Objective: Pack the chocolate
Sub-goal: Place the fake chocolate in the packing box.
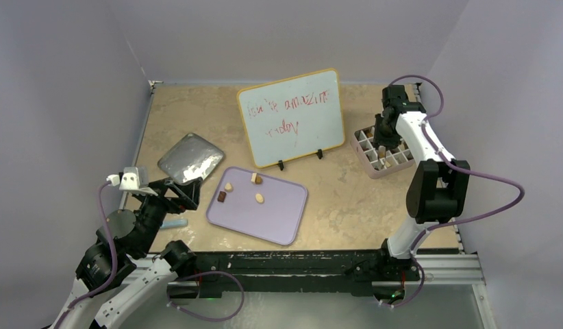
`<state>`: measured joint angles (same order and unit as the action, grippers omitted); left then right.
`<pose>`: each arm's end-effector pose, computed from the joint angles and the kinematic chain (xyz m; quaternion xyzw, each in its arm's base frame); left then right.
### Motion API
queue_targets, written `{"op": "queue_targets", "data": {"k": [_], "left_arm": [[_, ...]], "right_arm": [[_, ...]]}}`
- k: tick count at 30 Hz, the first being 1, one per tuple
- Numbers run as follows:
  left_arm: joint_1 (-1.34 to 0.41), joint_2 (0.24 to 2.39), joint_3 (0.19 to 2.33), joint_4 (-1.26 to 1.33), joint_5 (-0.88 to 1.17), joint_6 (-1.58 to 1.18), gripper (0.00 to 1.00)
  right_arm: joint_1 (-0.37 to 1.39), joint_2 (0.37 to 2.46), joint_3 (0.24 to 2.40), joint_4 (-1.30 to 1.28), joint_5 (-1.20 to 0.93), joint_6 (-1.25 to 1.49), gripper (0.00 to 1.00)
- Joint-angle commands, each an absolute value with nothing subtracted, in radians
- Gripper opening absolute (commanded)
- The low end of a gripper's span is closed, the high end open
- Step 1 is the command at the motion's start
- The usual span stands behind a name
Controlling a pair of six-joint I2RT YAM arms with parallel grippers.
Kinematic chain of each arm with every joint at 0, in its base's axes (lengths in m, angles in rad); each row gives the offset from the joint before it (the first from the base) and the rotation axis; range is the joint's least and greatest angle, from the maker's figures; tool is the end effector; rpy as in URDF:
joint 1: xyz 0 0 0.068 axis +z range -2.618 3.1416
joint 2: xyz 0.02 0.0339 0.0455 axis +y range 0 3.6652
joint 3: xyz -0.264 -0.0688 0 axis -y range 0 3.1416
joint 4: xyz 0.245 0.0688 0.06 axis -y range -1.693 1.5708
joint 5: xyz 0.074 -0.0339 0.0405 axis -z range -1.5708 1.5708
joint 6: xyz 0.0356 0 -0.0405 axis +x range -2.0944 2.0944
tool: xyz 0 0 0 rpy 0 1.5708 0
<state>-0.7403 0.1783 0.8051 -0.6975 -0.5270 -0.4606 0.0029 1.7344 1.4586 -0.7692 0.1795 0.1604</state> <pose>0.0327 -0.0056 0.3452 -0.0773 0.7243 -0.2146 0.6507 0.3698 -0.0053 0.2707 0.0989 0.9569 -0.0652 0.2650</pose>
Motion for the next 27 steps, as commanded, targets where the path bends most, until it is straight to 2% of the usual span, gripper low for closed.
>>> {"op": "queue_targets", "data": {"k": [1,11,18,22,27], "left_arm": [[-0.74,0.194,0.812,-0.663,-0.512,-0.46,0.98],[-0.74,0.198,0.812,-0.661,-0.515,-0.459,0.98],[-0.739,0.198,0.811,-0.661,-0.518,-0.459,0.98],[-0.74,0.204,0.812,-0.661,-0.518,-0.459,0.98],[-0.74,0.205,0.812,-0.66,-0.518,-0.456,0.98]], "right_arm": [[0.002,1.724,1.514,-0.764,0.172,0.145,0.35],[0.002,1.672,1.518,-0.782,0.177,0.158,0.38],[0.019,1.597,1.484,-0.803,0.081,0.15,0.37],[0.071,1.541,1.45,-0.799,0.013,0.154,0.37],[0.244,1.498,1.413,-0.792,0.026,0.161,0.37]]}}
